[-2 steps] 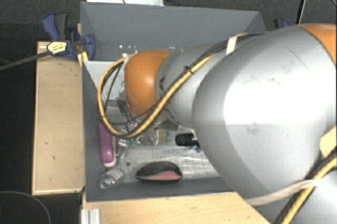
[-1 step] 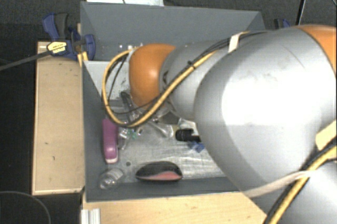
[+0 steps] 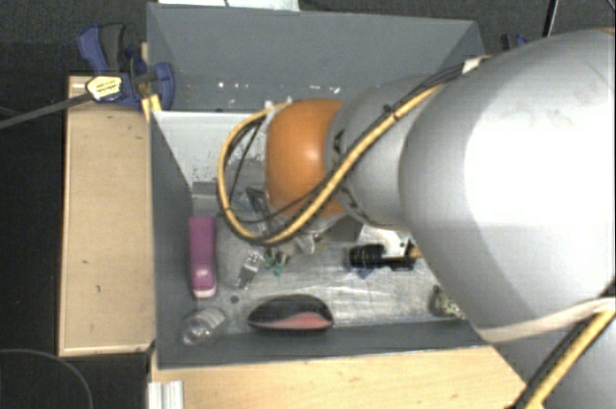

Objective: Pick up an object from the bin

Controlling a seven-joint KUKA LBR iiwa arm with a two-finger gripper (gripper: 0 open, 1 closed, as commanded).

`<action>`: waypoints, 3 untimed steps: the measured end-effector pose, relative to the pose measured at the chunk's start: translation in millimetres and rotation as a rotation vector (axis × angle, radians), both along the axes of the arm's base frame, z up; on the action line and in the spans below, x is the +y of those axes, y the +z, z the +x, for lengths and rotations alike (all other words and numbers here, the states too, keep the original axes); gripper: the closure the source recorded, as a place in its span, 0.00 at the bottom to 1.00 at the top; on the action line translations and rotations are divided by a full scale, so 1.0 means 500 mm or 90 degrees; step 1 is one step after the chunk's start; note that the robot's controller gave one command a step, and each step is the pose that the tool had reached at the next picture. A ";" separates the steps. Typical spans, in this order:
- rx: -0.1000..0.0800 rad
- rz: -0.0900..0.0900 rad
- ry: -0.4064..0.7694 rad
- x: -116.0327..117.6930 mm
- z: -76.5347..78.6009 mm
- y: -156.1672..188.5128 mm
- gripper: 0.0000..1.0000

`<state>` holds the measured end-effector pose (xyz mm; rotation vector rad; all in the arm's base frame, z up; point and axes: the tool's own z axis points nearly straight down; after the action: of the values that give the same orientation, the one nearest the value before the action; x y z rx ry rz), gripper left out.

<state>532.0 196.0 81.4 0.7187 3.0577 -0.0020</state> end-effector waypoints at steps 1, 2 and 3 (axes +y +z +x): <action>0.022 0.005 0.015 -0.233 0.102 0.018 0.00; 0.001 0.001 0.014 -0.237 0.116 0.025 1.00; -0.006 0.001 0.018 -0.281 0.101 0.241 1.00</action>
Offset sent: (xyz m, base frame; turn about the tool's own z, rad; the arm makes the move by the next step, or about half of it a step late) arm 0.0579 -0.1187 0.0121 -0.0200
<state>582.6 55.7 201.8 0.6722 3.0586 0.0040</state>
